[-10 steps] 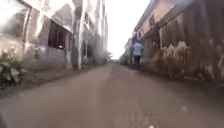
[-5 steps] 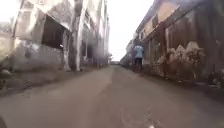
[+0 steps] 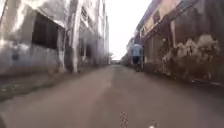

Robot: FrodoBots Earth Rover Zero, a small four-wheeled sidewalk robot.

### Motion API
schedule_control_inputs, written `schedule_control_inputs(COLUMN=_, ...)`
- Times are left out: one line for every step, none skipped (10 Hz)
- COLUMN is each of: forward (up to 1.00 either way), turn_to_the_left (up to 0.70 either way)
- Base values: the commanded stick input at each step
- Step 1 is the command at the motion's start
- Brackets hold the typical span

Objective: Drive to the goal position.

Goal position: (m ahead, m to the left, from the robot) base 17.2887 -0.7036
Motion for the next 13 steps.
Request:
schedule_control_inputs(forward=1.0, turn_to_the_left=0.0)
schedule_control_inputs(forward=1.0, turn_to_the_left=0.0)
schedule_control_inputs(forward=1.0, turn_to_the_left=0.0)
schedule_control_inputs(forward=1.0, turn_to_the_left=0.0)
schedule_control_inputs(forward=1.0, turn_to_the_left=0.0)
schedule_control_inputs(forward=1.0, turn_to_the_left=0.0)
schedule_control_inputs(forward=1.0, turn_to_the_left=0.0)
schedule_control_inputs(forward=1.0, turn_to_the_left=0.0)
schedule_control_inputs(forward=1.0, turn_to_the_left=0.0)
schedule_control_inputs(forward=1.0, turn_to_the_left=0.0)
schedule_control_inputs(forward=1.0, turn_to_the_left=0.0)
schedule_control_inputs(forward=1.0, turn_to_the_left=0.0)
schedule_control_inputs(forward=1.0, turn_to_the_left=0.0)
